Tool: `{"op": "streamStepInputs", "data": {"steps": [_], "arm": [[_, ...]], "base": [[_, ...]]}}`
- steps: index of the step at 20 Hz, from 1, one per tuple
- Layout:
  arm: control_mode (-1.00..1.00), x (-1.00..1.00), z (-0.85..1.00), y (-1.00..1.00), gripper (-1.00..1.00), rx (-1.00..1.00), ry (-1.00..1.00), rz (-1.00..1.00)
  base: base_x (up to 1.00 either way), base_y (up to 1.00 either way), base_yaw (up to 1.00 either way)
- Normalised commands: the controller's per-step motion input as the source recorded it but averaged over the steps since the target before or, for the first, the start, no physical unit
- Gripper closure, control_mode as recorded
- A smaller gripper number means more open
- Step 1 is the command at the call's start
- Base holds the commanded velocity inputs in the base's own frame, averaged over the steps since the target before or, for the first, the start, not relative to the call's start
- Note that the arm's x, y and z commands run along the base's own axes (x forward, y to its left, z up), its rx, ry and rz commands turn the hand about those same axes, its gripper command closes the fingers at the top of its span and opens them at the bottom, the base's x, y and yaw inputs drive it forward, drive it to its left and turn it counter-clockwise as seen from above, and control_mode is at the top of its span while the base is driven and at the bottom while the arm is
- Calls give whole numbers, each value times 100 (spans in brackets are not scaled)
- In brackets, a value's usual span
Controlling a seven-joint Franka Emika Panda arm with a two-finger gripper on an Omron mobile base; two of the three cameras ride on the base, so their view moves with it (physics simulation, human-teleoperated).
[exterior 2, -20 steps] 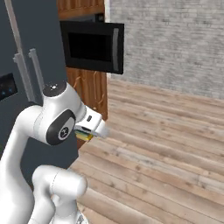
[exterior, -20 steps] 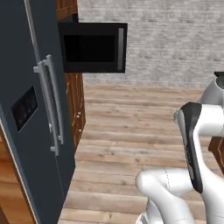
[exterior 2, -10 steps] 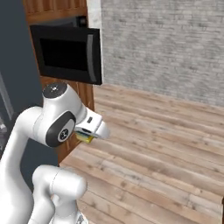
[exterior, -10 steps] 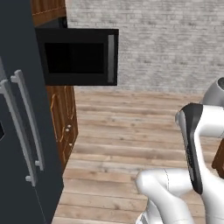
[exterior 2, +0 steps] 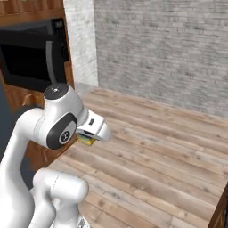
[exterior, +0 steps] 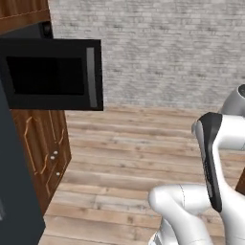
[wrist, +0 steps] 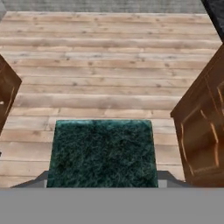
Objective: Place the sponge inside the microwave to prepare for sanitizing.
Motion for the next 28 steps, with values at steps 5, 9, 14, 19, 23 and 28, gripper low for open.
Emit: {"op": "streamStepInputs", "data": {"steps": [5, 9, 14, 19, 23, 28], "arm": [[100, 0, 0, 0, 100, 0, 0, 0], [100, 0, 0, 0, 100, 0, 0, 0], [100, 0, 0, 0, 100, 0, 0, 0], [100, 0, 0, 0, 100, 0, 0, 0], [100, 0, 0, 0, 100, 0, 0, 0], [100, 0, 0, 0, 100, 0, 0, 0]], "base": [[66, -59, 2], [77, -32, 1], [71, -32, 7], [77, -29, 11], [70, -41, 19], [63, -54, 19]]}}
